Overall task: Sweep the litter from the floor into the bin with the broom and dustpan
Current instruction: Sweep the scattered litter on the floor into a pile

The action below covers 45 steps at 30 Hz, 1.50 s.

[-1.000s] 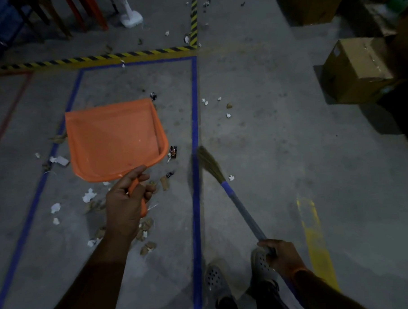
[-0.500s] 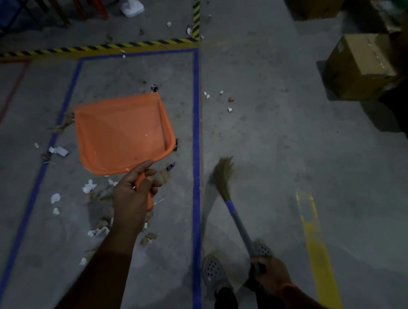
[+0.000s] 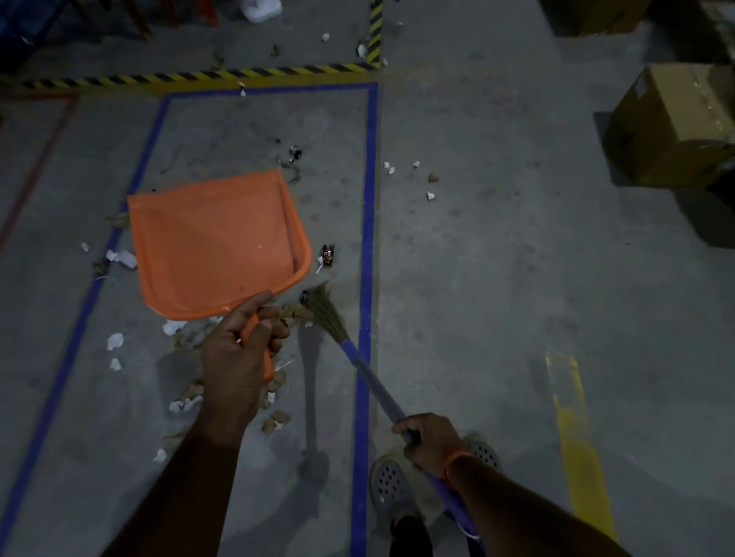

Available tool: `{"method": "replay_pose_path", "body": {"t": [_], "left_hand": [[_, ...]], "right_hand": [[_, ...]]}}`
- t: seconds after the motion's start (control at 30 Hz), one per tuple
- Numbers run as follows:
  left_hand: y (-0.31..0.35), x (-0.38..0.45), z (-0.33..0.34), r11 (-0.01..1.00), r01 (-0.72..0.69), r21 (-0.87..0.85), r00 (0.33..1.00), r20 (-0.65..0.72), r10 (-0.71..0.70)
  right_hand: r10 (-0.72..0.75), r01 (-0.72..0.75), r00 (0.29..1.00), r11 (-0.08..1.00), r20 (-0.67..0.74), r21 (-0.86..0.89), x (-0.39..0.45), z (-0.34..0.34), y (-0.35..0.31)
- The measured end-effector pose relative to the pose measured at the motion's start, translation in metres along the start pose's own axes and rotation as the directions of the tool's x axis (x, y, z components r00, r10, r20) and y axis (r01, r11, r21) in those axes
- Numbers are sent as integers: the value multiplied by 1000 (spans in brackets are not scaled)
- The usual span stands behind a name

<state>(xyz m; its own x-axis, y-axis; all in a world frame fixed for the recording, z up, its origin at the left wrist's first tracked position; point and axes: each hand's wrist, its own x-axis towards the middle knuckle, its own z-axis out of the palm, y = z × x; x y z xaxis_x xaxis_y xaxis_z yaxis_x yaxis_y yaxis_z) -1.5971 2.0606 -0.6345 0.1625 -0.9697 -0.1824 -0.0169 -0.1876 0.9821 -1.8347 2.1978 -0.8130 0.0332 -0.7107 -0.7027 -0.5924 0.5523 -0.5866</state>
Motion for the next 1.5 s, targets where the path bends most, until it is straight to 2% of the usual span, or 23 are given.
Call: {"method": "replay_pose_path", "body": {"t": [0.17, 0.3, 0.43, 0.6, 0.77, 0.9, 1.1, 1.27, 1.33, 1.4, 1.47, 1.5], "left_hand": [[-1, 2, -1, 1000, 0, -8, 1000, -22, -1], [-1, 3, 2, 1000, 2, -9, 1000, -20, -2], [-4, 3, 3, 1000, 5, -9, 1000, -14, -6], [-4, 8, -4, 1000, 15, -15, 999, -36, -16], [9, 18, -7, 998, 31, -63, 998, -54, -35], [25, 34, 3, 998, 15, -69, 999, -44, -18], [47, 75, 41, 998, -35, -46, 999, -3, 35], [56, 117, 96, 997, -41, -65, 999, 19, 42], [54, 135, 119, 998, -38, -48, 999, 11, 39], [50, 155, 144, 999, -19, -34, 1000, -2, 19], [47, 174, 172, 1000, -3, -25, 1000, -21, 3], [45, 183, 185, 1000, 1, -16, 1000, -31, -1]], "right_hand": [[-6, 9, 998, 999, -57, 45, -9, -11, 17], [78, -67, 992, 992, -98, 103, -14, -18, 30], [148, -132, 986, 976, -81, 170, -6, -17, 26], [106, -101, 994, 980, -24, 170, 6, -18, -3], [46, -36, 998, 981, -47, 192, 8, -49, -27], [-17, 32, 993, 990, -114, 136, 11, -92, -41], [-13, 42, 970, 992, -244, 115, 35, -191, -59], [-68, 98, 909, 994, -410, 53, 75, -277, -50], [-92, 104, 929, 995, -359, 13, 101, -304, -42], [-45, 32, 970, 998, -239, -60, 134, -326, -40], [0, -32, 957, 994, -291, -106, 172, -347, -39], [19, -42, 943, 997, -333, -63, 190, -357, -38]]}}
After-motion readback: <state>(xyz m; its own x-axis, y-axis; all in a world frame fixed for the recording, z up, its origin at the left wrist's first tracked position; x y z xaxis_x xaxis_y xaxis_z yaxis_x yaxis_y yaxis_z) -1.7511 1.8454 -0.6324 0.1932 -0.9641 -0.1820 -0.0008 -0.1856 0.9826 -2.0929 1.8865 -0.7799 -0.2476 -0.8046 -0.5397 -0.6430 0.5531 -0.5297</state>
